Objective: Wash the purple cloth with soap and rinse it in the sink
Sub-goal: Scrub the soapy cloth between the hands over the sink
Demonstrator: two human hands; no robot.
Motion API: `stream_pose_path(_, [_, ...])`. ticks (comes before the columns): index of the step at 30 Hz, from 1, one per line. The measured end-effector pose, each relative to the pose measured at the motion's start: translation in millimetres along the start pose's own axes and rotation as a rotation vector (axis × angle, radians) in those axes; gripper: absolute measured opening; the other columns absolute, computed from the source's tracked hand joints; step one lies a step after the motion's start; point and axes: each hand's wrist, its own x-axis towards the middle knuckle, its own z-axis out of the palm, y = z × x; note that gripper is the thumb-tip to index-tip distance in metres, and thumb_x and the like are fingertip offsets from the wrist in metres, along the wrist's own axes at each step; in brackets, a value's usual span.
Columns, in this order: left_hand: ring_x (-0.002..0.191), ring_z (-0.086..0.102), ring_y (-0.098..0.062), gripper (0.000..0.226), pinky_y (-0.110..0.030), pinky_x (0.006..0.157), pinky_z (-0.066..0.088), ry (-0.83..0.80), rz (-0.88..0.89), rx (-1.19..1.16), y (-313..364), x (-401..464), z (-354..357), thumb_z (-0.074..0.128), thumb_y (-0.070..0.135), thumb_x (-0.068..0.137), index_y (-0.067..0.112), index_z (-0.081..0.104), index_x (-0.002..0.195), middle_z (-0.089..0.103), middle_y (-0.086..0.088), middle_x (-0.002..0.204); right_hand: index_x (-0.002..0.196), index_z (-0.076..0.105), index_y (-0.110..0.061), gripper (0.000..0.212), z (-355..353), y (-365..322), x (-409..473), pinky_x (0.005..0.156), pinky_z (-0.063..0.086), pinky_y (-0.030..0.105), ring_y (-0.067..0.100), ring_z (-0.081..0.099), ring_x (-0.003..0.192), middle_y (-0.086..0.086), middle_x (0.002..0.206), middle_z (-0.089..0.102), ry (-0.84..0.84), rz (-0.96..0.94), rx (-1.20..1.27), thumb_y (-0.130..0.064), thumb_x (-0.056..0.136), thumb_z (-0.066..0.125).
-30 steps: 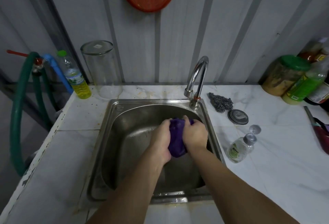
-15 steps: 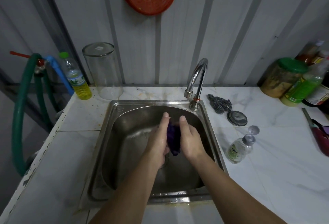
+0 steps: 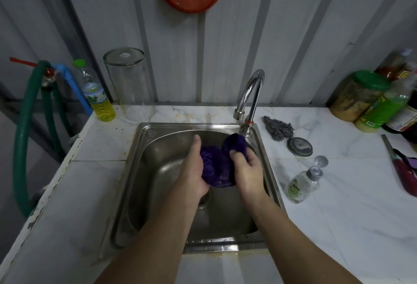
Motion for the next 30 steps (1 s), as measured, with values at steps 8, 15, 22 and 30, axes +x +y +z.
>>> stream_pose_path(8, [0.039,0.057,-0.018,0.042,-0.017,0.043,0.043,-0.015,-0.089,0.070,-15,-5,10,0.054,0.042,0.096,0.016,0.057,0.063,0.058,-0.002,0.043,0.070,0.068,-0.018,0.045,19,0,-3,0.066,0.059,0.040,0.021,0.069,0.064,0.002,0.063,0.071,0.147,-0.169,-0.638,-0.059,0.086,0.057])
stream_pose_path(15, [0.062,0.066,-0.024,0.038,-0.029,0.058,0.052,0.083,-0.003,-0.006,0,-11,17,0.052,0.038,0.101,0.009,0.066,0.082,0.070,-0.007,0.057,0.068,0.067,-0.017,0.042,21,-10,-7,0.057,0.051,0.032,0.018,0.066,0.059,0.001,0.059,0.068,0.151,-0.146,-0.572,-0.047,0.095,0.057])
stream_pose_path(22, [0.048,0.069,-0.022,0.049,-0.025,0.048,0.052,-0.076,-0.128,0.060,1,-21,18,0.047,0.046,0.100,0.010,0.071,0.076,0.070,-0.010,0.054,0.079,0.068,-0.019,0.044,28,-27,3,0.063,0.053,0.030,0.023,0.068,0.070,0.002,0.072,0.071,0.181,-0.108,-0.805,-0.056,0.093,0.050])
stream_pose_path(30, [0.099,0.076,-0.028,0.036,-0.043,0.086,0.058,-0.275,-0.205,0.339,4,-15,0,0.066,0.032,0.095,0.008,0.071,0.122,0.079,-0.014,0.111,0.129,0.065,-0.008,0.064,-8,-44,24,0.100,0.043,0.037,0.034,0.059,0.121,0.019,0.130,0.065,0.039,0.095,-0.797,-0.055,0.103,0.029])
